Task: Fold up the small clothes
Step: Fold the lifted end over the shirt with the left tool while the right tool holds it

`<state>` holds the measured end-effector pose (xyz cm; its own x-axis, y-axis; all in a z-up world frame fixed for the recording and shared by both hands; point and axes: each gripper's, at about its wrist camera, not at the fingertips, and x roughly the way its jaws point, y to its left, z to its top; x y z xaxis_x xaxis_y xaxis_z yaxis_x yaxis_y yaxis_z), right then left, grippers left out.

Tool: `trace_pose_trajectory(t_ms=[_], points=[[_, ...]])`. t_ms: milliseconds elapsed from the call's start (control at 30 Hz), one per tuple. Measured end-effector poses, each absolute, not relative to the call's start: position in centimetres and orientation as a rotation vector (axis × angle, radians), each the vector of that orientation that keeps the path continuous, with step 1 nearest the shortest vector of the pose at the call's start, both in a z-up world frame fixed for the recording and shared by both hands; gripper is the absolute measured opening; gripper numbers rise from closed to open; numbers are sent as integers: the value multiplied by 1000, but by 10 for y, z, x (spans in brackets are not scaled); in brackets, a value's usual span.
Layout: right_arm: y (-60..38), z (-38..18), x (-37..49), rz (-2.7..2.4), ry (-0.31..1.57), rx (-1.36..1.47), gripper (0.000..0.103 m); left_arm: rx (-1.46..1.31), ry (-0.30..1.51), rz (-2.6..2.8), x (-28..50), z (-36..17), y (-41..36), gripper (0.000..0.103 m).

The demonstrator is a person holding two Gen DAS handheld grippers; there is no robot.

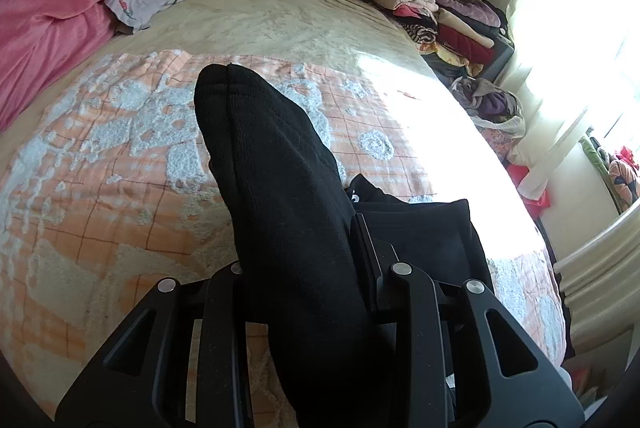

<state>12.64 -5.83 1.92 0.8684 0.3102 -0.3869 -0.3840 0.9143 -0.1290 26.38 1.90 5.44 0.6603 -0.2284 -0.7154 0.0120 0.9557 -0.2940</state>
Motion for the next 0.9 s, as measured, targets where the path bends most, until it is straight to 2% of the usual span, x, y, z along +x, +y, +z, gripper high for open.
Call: trace_pose_trajectory(t_ms=[900], points=[[-121, 18, 129, 253, 428, -67, 12, -205, 811, -246, 268, 61, -70, 23]])
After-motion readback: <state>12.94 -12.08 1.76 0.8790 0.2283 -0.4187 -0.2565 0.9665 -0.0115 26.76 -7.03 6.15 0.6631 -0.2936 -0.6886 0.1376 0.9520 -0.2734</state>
